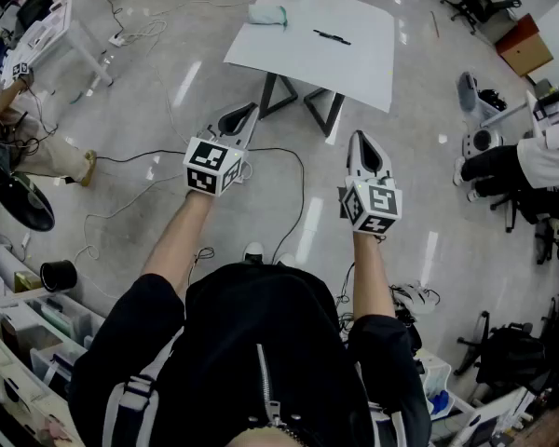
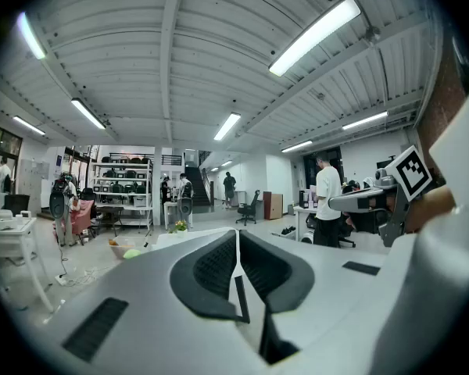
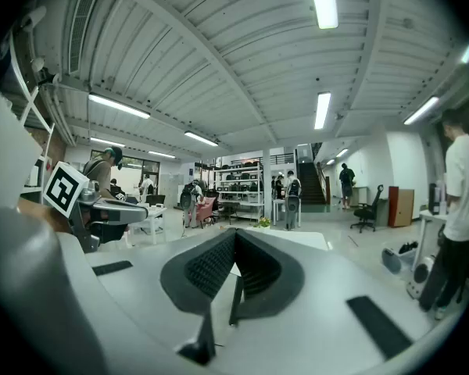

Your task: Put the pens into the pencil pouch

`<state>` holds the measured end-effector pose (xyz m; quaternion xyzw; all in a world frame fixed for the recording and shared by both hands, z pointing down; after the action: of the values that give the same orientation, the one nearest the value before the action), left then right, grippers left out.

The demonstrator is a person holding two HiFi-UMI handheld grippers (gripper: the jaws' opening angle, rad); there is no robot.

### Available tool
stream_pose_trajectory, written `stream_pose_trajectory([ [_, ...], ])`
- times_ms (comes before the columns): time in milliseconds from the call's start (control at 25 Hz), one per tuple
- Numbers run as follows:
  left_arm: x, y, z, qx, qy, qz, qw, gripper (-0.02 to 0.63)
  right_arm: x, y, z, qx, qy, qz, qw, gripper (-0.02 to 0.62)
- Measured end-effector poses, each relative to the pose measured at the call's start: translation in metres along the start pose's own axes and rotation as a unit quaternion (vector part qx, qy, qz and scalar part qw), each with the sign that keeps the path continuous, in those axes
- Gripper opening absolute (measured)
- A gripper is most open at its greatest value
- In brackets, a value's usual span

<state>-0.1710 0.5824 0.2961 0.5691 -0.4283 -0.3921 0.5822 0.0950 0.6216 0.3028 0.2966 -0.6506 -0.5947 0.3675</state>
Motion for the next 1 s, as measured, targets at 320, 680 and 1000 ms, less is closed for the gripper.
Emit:
stream_pose_trajectory([
  [320, -0.013, 0.008, 0.005, -0.013, -0.005, -0.001, 0.9999, 0.102, -0.005, 0.014, 0.0, 0.026, -0.001, -0.004, 1.0, 0.089],
  [680, -0.014, 0.023, 0.016, -0.023, 0.007, 0.004, 0.9997, 0.282, 0.0, 0.029, -0.002, 0.015, 0.01, 0.021, 1.0, 0.262],
  [1000, -0.015, 0.025, 0.04, -0.022, 0.0, -0.005, 0.9997, 0.282, 0.015, 0.028, 0.018, 0.016, 0.017, 0.011, 1.0, 0.267],
])
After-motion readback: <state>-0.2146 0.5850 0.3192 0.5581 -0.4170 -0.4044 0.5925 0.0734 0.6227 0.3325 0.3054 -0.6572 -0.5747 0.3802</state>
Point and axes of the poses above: the fingertips, and each gripper's own axes: x forward along the fingers, z to its left, y out of its underside, the point moved 6 cm from there along -x, backward along the fingers, and after that the axes turned 15 degrees about -y, right-handed, at the moved point
